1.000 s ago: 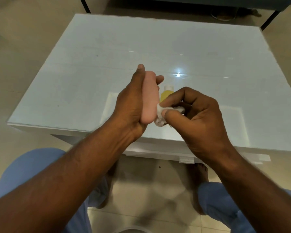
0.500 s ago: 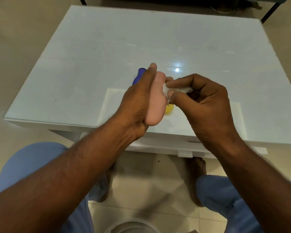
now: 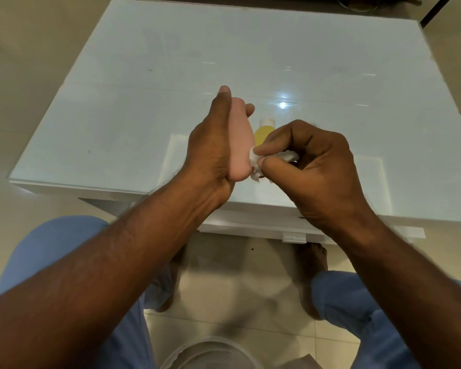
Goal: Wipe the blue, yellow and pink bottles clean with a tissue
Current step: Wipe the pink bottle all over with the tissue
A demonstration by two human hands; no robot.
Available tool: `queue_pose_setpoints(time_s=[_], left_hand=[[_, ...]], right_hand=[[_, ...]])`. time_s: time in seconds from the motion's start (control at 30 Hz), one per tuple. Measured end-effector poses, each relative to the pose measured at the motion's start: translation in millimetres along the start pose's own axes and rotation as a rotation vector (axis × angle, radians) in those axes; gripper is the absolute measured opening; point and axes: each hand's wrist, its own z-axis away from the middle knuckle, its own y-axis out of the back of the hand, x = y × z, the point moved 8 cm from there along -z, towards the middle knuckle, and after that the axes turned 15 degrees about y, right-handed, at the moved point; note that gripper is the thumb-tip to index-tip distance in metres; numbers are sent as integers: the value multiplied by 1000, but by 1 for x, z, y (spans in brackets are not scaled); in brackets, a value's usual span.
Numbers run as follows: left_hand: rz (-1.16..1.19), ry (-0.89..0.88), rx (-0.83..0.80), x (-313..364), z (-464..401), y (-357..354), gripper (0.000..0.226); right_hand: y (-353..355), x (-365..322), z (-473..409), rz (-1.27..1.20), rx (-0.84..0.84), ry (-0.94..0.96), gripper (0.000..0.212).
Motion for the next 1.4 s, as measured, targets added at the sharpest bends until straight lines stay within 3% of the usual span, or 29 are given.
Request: queue_pose_setpoints(time_s=[0.5, 0.6, 0.8, 0.97, 1.1, 1.2, 1.3, 1.4], left_hand=[[180, -81, 192, 4, 9, 15, 28], [159, -100, 206, 5, 11, 15, 34], [263, -180, 55, 15, 13, 6, 28], [1, -233, -40, 17, 10, -10, 23], [-149, -287, -109, 17, 10, -20, 17], [-252, -353, -142, 19, 14, -23, 20], [-501, -435, -51, 13, 13, -24, 32], [-562, -467, 3, 7, 13, -24, 37]], right_hand=[[-14, 2, 6, -31, -37, -16, 5], [-18, 3, 9, -56, -40, -51, 13], [8, 11, 8, -5, 187, -126, 13], [50, 33, 3, -64, 460, -225, 10], [71, 36, 1, -58, 560, -215, 22], [76, 35, 1, -52, 578, -215, 19], [66, 30, 0, -5, 513, -191, 13], [55, 23, 0, 96, 450, -162, 14]])
